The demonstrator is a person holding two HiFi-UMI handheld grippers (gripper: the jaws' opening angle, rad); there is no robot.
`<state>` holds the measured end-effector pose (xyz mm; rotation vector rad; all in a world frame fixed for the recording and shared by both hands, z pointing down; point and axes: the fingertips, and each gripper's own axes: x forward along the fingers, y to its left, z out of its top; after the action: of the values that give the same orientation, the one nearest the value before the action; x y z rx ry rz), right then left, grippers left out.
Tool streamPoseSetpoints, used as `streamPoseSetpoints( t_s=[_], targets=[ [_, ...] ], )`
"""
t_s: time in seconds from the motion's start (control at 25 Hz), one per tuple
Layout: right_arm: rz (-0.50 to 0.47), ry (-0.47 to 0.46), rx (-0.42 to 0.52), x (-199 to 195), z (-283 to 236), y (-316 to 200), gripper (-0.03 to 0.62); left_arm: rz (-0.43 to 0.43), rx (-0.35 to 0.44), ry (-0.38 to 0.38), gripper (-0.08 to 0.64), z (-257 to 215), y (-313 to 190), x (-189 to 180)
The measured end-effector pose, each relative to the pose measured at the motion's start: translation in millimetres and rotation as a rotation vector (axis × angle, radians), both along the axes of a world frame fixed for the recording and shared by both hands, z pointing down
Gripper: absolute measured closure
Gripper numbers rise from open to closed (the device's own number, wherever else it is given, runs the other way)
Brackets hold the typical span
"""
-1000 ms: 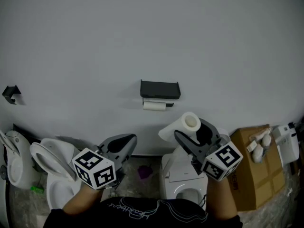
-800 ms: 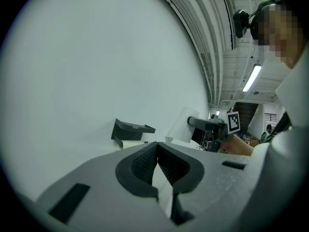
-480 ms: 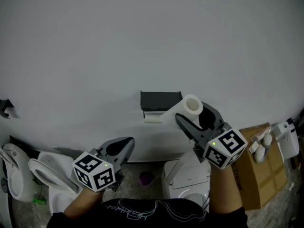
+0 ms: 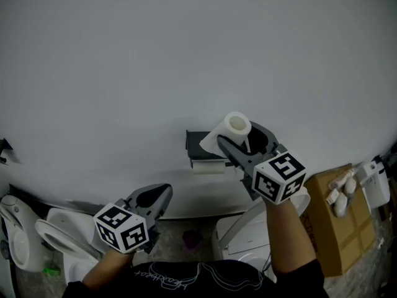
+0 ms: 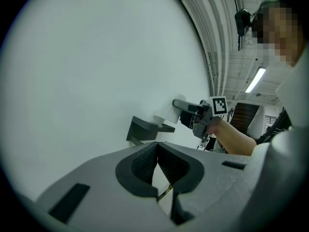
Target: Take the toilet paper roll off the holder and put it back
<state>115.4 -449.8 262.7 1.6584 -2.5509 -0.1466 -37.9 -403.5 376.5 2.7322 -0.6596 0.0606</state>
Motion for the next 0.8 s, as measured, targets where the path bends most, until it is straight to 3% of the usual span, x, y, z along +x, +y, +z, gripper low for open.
streamPoseSetpoints(
  t_s=[0.44, 0.8],
  targets=[
    [0.086, 0.022, -0.109, 12.0, 32.4, -41.5, 0.302, 0.011, -0.034, 0.003, 0.555, 14.4, -11.5, -3.5],
    [0.085, -0.003, -0.147, 12.4, 34.0, -45.4, 0.301, -0.012, -0.046, 0.029, 0.555, 15.6, -14.1, -13.9]
  ],
)
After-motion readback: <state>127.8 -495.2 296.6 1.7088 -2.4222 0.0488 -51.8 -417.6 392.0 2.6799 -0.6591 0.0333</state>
